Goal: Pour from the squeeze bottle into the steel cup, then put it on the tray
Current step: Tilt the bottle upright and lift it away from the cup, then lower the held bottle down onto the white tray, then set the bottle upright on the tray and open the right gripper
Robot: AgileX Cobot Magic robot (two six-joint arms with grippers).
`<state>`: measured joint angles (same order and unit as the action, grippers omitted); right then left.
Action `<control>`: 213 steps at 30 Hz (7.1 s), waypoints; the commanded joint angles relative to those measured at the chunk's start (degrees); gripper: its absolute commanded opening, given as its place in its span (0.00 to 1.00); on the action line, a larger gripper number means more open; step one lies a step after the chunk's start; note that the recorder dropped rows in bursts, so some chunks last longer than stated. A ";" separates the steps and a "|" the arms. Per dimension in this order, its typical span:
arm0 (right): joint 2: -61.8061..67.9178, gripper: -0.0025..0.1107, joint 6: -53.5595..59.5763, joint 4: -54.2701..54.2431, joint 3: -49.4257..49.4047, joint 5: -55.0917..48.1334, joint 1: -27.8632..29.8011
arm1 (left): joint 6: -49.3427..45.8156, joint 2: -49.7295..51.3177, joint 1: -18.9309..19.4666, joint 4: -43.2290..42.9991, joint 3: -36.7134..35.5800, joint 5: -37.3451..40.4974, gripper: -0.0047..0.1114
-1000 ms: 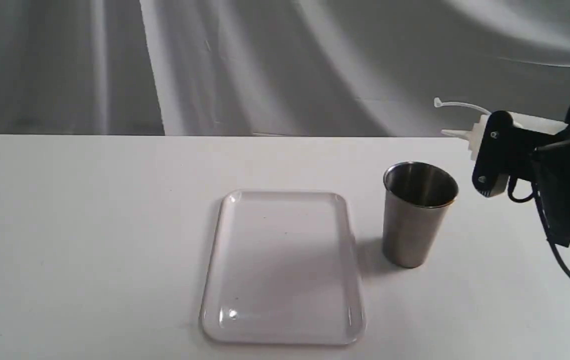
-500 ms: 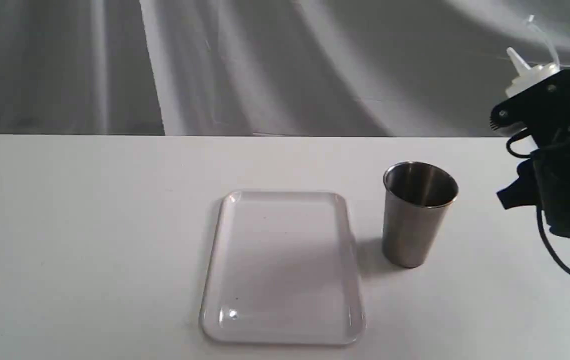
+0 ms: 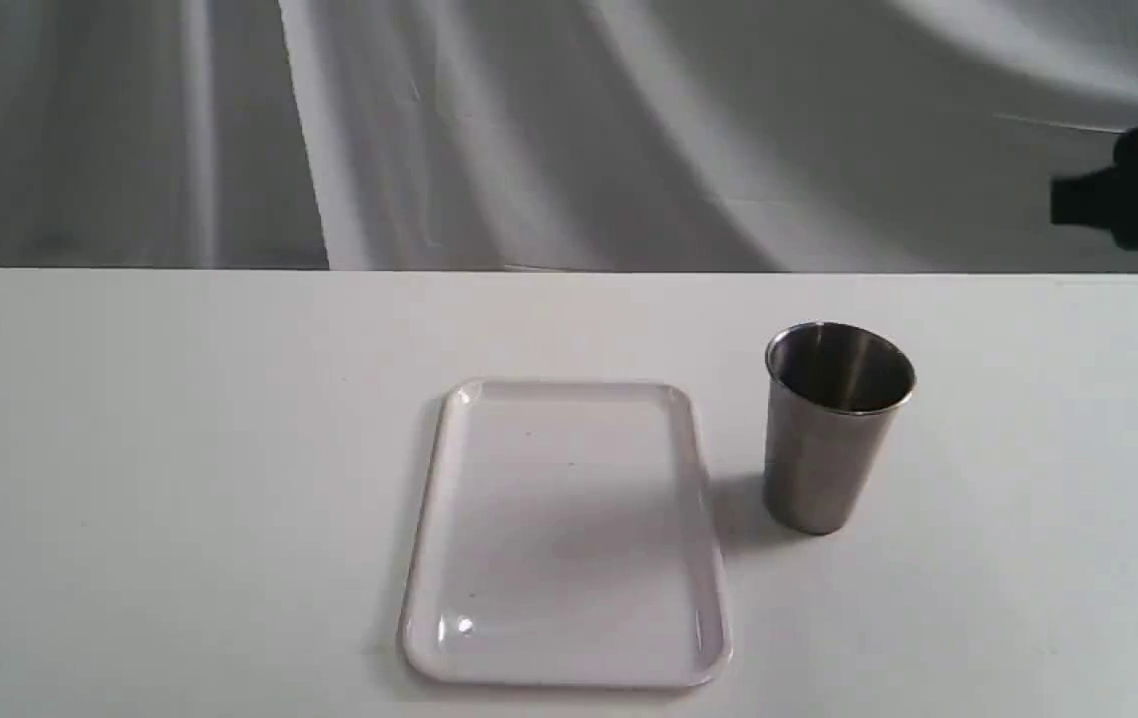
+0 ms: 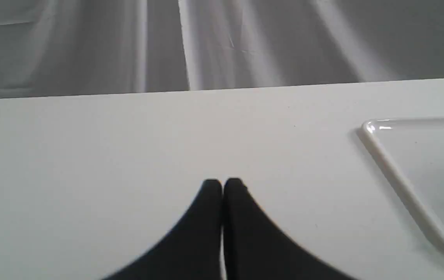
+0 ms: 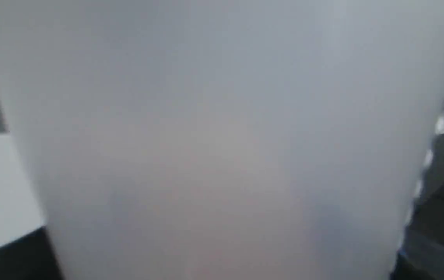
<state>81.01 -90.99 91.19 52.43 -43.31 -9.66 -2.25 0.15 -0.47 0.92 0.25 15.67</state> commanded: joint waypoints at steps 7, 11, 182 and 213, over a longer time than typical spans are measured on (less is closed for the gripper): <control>-12.30 0.02 -0.64 -2.87 0.06 15.88 0.49 | 0.29 -0.15 -0.36 0.04 -0.25 -0.43 0.04; -15.57 0.02 2.09 -8.18 0.06 20.19 0.49 | 0.29 -0.15 -0.36 0.04 -0.25 -0.43 0.04; 54.49 0.04 85.66 -76.42 7.05 108.65 -12.59 | 0.27 -0.15 -0.36 0.04 -0.25 -0.43 0.04; 53.65 0.95 82.77 -75.81 5.56 108.64 -12.59 | 0.16 -0.15 -0.36 0.04 -0.25 -0.43 0.04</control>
<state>135.44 -8.04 15.05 58.55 64.93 -22.24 -2.25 0.15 -0.47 0.92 0.25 15.67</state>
